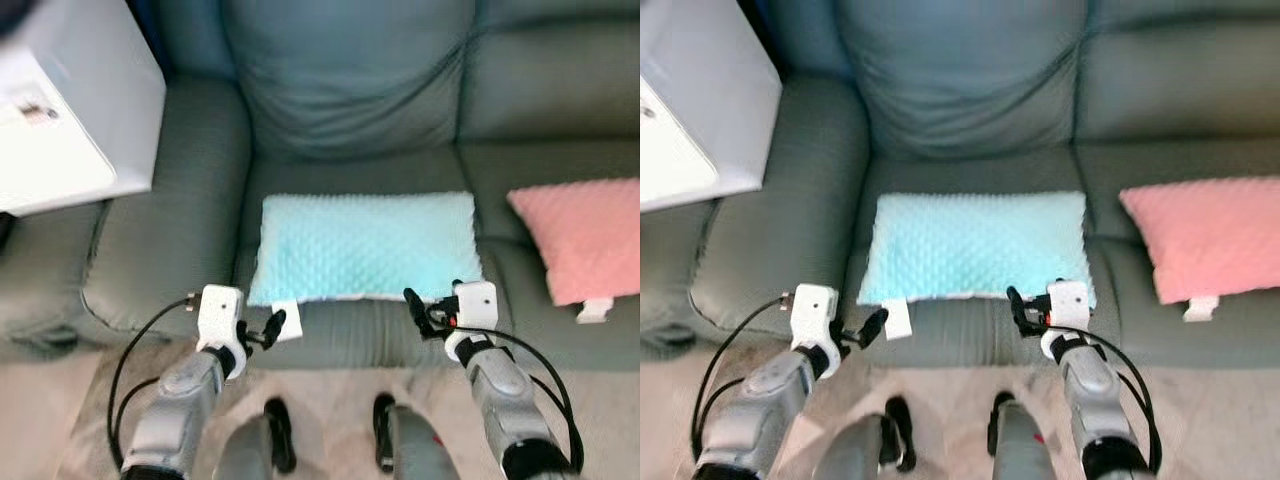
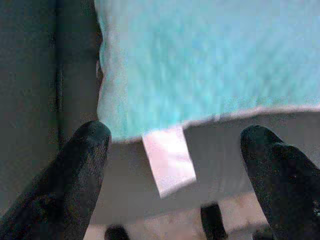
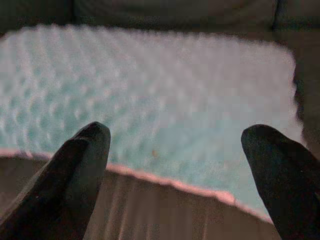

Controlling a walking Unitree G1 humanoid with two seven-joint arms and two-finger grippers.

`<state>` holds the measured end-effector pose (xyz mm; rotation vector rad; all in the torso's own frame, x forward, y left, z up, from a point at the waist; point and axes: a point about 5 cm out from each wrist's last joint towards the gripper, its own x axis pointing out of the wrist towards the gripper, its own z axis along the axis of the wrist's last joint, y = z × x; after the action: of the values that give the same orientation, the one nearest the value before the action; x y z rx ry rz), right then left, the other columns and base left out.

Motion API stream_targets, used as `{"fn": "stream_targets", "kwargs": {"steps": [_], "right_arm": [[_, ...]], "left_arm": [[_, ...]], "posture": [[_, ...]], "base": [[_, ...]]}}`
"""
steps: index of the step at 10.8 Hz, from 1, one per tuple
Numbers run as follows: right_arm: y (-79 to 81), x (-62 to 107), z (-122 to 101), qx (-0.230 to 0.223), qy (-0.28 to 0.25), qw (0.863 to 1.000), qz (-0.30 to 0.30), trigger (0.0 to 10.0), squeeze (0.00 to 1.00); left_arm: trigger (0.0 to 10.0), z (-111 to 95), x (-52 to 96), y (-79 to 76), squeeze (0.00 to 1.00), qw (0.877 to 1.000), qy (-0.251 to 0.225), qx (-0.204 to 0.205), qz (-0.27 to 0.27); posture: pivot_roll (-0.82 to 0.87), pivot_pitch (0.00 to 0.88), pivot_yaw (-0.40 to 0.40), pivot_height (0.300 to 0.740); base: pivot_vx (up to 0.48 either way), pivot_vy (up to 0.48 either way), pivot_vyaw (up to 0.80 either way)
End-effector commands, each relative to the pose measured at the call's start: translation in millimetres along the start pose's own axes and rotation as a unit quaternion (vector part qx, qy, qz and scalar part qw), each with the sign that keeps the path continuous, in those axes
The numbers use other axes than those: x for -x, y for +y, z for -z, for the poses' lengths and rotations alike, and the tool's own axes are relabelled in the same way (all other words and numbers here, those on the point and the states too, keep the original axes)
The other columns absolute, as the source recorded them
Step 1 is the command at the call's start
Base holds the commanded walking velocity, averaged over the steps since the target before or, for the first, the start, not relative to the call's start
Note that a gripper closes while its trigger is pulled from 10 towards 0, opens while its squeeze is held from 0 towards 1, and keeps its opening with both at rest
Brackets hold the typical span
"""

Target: Move the pillow to the sofa

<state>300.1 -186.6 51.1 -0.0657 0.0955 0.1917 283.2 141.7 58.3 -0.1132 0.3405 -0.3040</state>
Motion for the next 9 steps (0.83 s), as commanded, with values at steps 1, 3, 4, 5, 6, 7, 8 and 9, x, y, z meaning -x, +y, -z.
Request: {"fn": "stream_targets", "kwargs": {"steps": [1,3,4,5,6,7,8,9], "right_arm": [[6.8,2.1,0.6,-0.002,0.002,1.000,-0.008,10.0,0.00],[23.3,-4.5,-27.1,0.030,-0.056,0.997,-0.042,10.0,0.00],[33.9,-9.8,-45.0,0.033,-0.083,0.994,-0.064,10.0,0.00],[41.2,-14.0,-55.6,0.039,-0.098,0.991,-0.083,10.0,0.00],[48.0,-15.4,-64.4,0.046,-0.098,0.988,-0.111,10.0,0.00],[52.9,-16.0,-68.9,0.075,-0.103,0.982,-0.139,10.0,0.00],[53.4,-17.7,-72.3,0.079,-0.101,0.982,-0.139,10.0,0.00],[52.0,-21.0,-73.1,0.070,-0.095,0.985,-0.124,10.0,0.00]], "left_arm": [[10.0,4.1,3.4,11.7,0.00,1.000,0.000,-0.003,-0.030],[10.0,-4.8,6.7,27.9,0.00,0.996,-0.029,-0.042,-0.073],[10.0,-4.4,11.5,38.6,0.00,0.994,-0.029,-0.061,-0.084],[10.0,-3.4,13.5,45.8,0.00,0.993,-0.023,-0.070,-0.088],[10.0,-7.5,11.1,49.7,0.00,0.992,-0.034,-0.075,-0.095],[10.0,-12.2,6.8,52.6,0.00,0.990,-0.041,-0.066,-0.118],[10.0,-13.8,3.9,52.8,0.00,0.988,-0.044,-0.069,-0.128],[10.0,-12.5,2.4,51.6,0.00,0.988,-0.047,-0.069,-0.132]], "posture": [[-0.16,0.160,0.070,0.740],[-0.18,0.125,0.070,0.740],[-0.18,0.094,0.078,0.740],[-0.17,0.074,0.075,0.740],[-0.16,0.034,0.069,0.740],[-0.16,0.000,0.063,0.740],[-0.16,0.000,0.056,0.740],[-0.16,0.000,0.049,0.740]], "base": [[0.000,0.000,0.00],[0.000,0.000,0.00],[0.000,0.000,0.00],[0.000,0.000,0.00],[0.000,0.000,0.00],[0.000,0.000,0.00],[0.000,0.000,0.00],[0.000,0.000,0.00]]}}
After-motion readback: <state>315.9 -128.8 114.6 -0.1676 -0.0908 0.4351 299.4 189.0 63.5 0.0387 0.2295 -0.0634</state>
